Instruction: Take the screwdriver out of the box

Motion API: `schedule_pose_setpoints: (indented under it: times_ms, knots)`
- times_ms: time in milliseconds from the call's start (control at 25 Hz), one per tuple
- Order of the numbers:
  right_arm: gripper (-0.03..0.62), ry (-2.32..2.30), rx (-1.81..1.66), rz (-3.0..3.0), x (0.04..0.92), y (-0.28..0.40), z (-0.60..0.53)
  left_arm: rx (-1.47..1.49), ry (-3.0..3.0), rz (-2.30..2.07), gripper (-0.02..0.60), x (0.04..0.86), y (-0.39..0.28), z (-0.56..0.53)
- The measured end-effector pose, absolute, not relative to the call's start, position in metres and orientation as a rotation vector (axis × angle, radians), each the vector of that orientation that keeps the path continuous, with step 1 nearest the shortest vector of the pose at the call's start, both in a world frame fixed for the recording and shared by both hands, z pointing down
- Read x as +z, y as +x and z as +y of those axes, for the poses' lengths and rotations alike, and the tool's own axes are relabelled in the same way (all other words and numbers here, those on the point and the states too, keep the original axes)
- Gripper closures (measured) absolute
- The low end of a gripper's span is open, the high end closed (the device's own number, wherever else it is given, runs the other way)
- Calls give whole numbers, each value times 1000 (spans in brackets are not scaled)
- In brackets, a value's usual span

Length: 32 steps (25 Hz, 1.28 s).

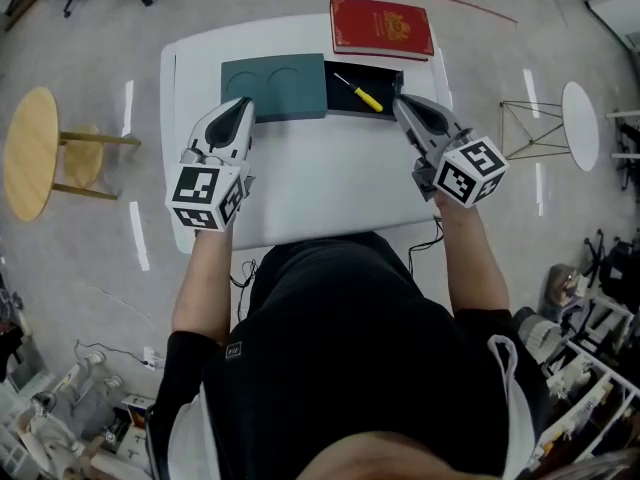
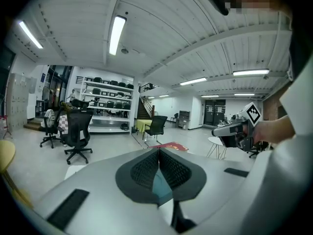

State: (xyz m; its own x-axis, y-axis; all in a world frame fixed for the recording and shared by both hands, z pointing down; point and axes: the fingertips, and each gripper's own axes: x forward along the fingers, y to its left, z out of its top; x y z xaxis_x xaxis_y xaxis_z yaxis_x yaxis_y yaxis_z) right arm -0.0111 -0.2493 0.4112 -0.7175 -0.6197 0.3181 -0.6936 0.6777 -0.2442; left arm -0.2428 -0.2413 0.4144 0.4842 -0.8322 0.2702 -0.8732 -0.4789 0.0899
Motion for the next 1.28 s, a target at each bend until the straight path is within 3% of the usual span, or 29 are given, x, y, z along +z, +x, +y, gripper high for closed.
schedule_pose_setpoints:
  times_ms: [760, 920, 1280]
  knots:
    - [560, 824, 611, -2494, 507, -14, -322, 330, 2448, -1367, 565, 466, -201, -320]
    - [479, 751, 601, -2394, 539, -15, -334, 334, 2434, -1358, 565, 474, -196, -330]
    - [444, 593, 614, -2204, 606, -22, -341, 319, 2399, -1336, 565, 498, -191, -336]
